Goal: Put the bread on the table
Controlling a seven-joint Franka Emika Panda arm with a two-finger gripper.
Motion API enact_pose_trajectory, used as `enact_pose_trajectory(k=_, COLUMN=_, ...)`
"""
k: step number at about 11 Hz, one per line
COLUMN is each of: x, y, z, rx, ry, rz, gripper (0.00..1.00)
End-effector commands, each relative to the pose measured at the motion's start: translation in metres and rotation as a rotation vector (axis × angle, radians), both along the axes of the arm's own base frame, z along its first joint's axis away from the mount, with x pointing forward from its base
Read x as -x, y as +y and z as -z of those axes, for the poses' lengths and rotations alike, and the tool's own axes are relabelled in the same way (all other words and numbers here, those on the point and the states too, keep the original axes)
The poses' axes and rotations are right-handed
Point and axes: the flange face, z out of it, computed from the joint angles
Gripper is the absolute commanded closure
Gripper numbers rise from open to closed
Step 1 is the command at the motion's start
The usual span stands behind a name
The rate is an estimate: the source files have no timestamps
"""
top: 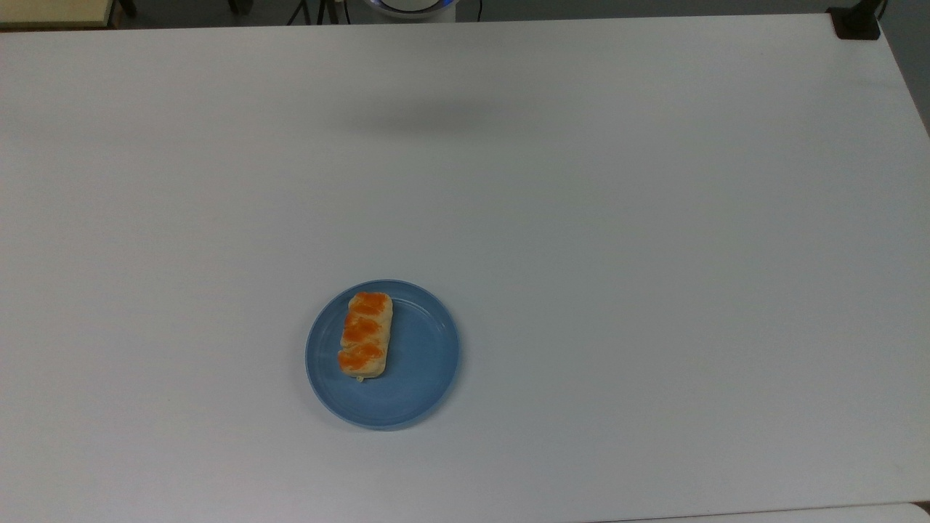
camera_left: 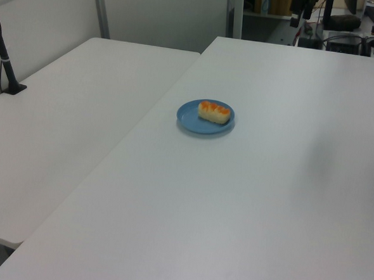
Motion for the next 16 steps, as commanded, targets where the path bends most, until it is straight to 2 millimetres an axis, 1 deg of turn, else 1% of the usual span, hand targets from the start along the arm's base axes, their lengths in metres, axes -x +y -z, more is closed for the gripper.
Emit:
enact_pose_trajectory(k=1, x=0.003, y=-0.001, z=-0.001, rx=-0.019, ry=-0.015, rz=-0.019, gripper=0.0)
enact_pose_trajectory(k=8, x=0.003, y=-0.002, z=-0.001, rx=-0.017, ry=-0.017, rz=-0.019, gripper=0.0)
enact_pose_trajectory(k=10, x=-0.004, y=-0.005, z=0.006, rx=-0.011, ry=-0.025, rz=-0.05, gripper=0.0)
enact_pose_trajectory(k=11, x=-0.008, y=-0.005, z=0.005, rx=-0.004, ry=-0.053, rz=-0.072, gripper=0.0)
enact_pose_trajectory(k=14, x=-0.018, y=-0.005, z=0.016, rx=0.005, ry=-0.053, rz=-0.083, gripper=0.0)
enact_pose_trajectory(k=15, x=-0.026, y=-0.003, z=0.024, rx=0.01, ry=-0.062, rz=-0.087, gripper=0.0)
enact_pose_trajectory(k=16, x=-0.039, y=-0.001, z=0.038, rx=0.016, ry=-0.073, rz=-0.089, gripper=0.0)
